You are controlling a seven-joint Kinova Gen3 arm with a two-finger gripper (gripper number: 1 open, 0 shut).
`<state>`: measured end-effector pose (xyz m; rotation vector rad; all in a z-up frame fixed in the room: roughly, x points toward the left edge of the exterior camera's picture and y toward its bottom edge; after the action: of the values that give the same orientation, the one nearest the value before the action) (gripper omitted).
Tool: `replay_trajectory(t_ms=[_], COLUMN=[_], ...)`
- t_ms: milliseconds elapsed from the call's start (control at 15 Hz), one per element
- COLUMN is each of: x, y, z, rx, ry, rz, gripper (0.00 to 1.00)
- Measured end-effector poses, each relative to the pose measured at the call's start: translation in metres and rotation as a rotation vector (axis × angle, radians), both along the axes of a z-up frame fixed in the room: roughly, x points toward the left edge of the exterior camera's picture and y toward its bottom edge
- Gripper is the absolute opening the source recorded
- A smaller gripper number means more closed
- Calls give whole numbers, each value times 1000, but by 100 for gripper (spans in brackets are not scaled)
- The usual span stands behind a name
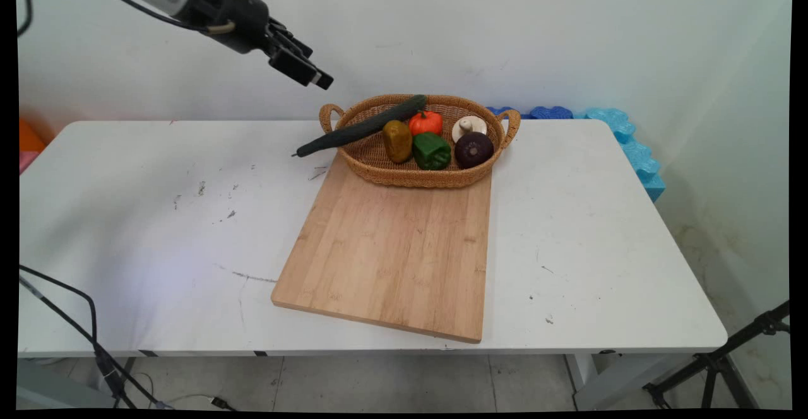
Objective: Pick up the cucumber from the vegetable basket
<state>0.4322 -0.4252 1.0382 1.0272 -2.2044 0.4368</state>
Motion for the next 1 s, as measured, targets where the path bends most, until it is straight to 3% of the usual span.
replay_trajectory(t_ms=[467, 1000], x=[-6, -15], y=[-49, -80], z=[-41, -81], rx=[67, 115], ry=[-92, -146], rz=[119, 164], gripper=[100, 100])
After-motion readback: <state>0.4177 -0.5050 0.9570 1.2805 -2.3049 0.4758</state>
